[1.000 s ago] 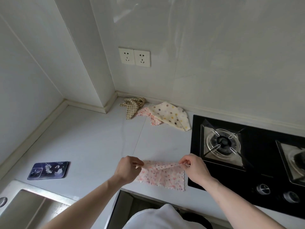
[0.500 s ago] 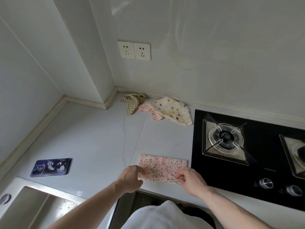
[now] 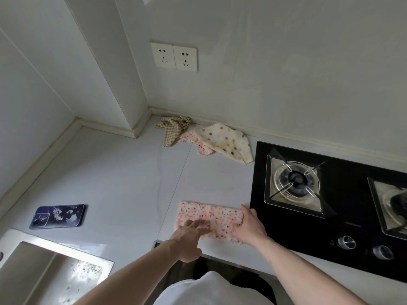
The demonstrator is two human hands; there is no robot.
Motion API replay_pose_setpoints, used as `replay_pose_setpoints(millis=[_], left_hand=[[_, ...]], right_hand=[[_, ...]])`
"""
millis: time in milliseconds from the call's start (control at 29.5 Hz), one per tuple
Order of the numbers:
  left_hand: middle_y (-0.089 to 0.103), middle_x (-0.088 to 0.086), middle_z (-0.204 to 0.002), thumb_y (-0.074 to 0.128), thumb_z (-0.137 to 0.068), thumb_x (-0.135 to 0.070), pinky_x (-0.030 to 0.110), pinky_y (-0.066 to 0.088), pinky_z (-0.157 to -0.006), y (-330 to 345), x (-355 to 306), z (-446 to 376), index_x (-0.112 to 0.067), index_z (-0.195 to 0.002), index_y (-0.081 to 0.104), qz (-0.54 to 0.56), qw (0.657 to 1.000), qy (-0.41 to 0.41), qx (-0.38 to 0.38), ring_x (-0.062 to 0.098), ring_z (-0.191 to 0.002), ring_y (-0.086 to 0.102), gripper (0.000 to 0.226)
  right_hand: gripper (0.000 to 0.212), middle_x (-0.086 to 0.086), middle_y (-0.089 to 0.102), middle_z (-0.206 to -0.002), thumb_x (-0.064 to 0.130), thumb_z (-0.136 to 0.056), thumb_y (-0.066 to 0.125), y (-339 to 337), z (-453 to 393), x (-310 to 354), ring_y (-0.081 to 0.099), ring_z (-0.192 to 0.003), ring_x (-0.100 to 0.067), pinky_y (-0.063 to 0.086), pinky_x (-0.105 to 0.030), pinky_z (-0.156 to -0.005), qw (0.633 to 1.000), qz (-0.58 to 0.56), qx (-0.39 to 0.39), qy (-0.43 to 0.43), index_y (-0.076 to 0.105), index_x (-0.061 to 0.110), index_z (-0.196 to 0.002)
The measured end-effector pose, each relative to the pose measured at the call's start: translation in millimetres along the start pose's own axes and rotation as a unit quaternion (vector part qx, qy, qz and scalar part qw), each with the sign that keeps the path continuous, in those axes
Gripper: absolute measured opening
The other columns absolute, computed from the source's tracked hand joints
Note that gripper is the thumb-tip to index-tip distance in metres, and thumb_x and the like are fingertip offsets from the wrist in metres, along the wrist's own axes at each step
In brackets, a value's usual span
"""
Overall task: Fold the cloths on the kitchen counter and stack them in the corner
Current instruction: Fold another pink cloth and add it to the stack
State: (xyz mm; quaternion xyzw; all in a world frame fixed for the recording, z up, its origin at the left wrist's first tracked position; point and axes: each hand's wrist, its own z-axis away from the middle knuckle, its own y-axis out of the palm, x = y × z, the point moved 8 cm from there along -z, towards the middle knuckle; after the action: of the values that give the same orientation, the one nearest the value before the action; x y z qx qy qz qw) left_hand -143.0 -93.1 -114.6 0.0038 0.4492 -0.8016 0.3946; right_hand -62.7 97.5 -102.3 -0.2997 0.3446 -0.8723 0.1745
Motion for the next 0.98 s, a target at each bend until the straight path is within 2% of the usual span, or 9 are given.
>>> replay_pose_setpoints(millis=[136,238,305,373,509,577,679,848,984], left_hand=[[0.013,-0.016,-0.168,0.059,-0.089,-0.024,0.044,0.026,-0.124,8,2,1,-0.042,-0.156,0.032,0.009,1.000,-0.003,0.009,0.021,-0.153,0.015,0.075],[0.014,-0.019,-0.167,0.059,-0.087,-0.023,0.044,0.028,-0.124,11,3,4,-0.044,-0.155,0.034,0.011,1.000,0.004,0.012,0.020,-0.152,0.016,0.075],[0.017,-0.019,-0.167,0.058,-0.087,-0.022,0.042,0.028,-0.123,10,3,5,-0.044,-0.155,0.035,0.026,1.000,0.005,0.006,0.018,-0.151,0.018,0.075],[0.021,-0.018,-0.166,0.059,-0.089,-0.022,0.039,0.027,-0.124,8,-1,5,-0.042,-0.155,0.035,0.049,0.999,0.003,-0.006,0.019,-0.150,0.020,0.072],[0.023,-0.015,-0.166,0.057,-0.089,-0.021,0.038,0.023,-0.125,10,-16,1,-0.038,-0.156,0.034,0.075,0.997,0.013,-0.009,0.020,-0.152,0.020,0.073],[0.022,-0.013,-0.168,0.058,-0.090,-0.021,0.036,0.018,-0.126,12,-26,-2,-0.035,-0.158,0.032,0.076,0.997,0.023,-0.007,0.020,-0.154,0.017,0.074],[0.020,-0.012,-0.169,0.058,-0.092,-0.019,0.029,0.011,-0.125,10,-40,-7,-0.032,-0.159,0.033,0.080,0.996,0.047,-0.015,0.015,-0.156,0.016,0.073],[0.028,-0.011,-0.163,0.060,-0.091,-0.018,0.033,0.029,-0.123,-1,-28,-6,-0.031,-0.148,0.047,0.108,0.989,-0.004,-0.106,0.017,-0.148,0.025,0.060],[0.032,-0.010,-0.159,0.058,-0.091,-0.017,0.033,0.033,-0.121,-7,1,4,-0.029,-0.147,0.048,0.132,0.978,-0.060,-0.151,0.017,-0.142,0.030,0.059]], right_hand=[[0.053,-0.005,0.051,-0.137,0.030,-0.093,0.070,6,-10,-5,0.061,-0.099,-0.017,0.044,-0.016,-0.066,1.000,0.003,0.013,0.015,0.048,0.020,-0.140],[0.033,-0.001,0.056,-0.125,0.030,-0.092,0.071,10,-10,-9,0.055,-0.085,-0.012,0.035,-0.014,-0.055,1.000,0.008,0.021,0.018,0.063,0.018,-0.122],[0.017,0.002,0.062,-0.107,0.030,-0.090,0.069,7,-10,-11,0.056,-0.080,-0.009,0.035,-0.017,-0.055,0.999,-0.023,0.018,0.020,0.064,0.021,-0.103],[0.013,0.005,0.062,-0.093,0.029,-0.088,0.068,5,-10,-16,0.058,-0.080,-0.008,0.038,-0.021,-0.058,0.996,-0.086,0.021,0.031,0.062,0.021,-0.097],[0.031,0.001,0.067,-0.108,0.022,-0.086,0.074,-9,-9,-25,0.065,-0.101,-0.016,0.050,-0.026,-0.075,0.976,-0.212,0.010,0.053,0.064,0.018,-0.116],[0.031,0.000,0.067,-0.109,0.020,-0.085,0.075,-20,-6,-27,0.065,-0.102,-0.016,0.052,-0.030,-0.083,0.968,-0.246,-0.014,0.057,0.061,0.019,-0.113],[0.027,-0.001,0.068,-0.106,0.013,-0.084,0.075,-34,-1,-26,0.065,-0.098,-0.015,0.051,-0.028,-0.078,0.953,-0.292,-0.055,0.053,0.059,0.020,-0.104],[0.026,0.002,0.067,-0.105,0.015,-0.085,0.073,-35,5,-13,0.065,-0.097,-0.013,0.047,-0.024,-0.070,0.955,-0.288,-0.071,0.028,0.058,0.020,-0.106],[0.023,0.004,0.067,-0.103,0.020,-0.086,0.074,-15,3,12,0.066,-0.096,-0.014,0.053,-0.028,-0.078,0.969,-0.242,-0.045,0.004,0.059,0.022,-0.105]])
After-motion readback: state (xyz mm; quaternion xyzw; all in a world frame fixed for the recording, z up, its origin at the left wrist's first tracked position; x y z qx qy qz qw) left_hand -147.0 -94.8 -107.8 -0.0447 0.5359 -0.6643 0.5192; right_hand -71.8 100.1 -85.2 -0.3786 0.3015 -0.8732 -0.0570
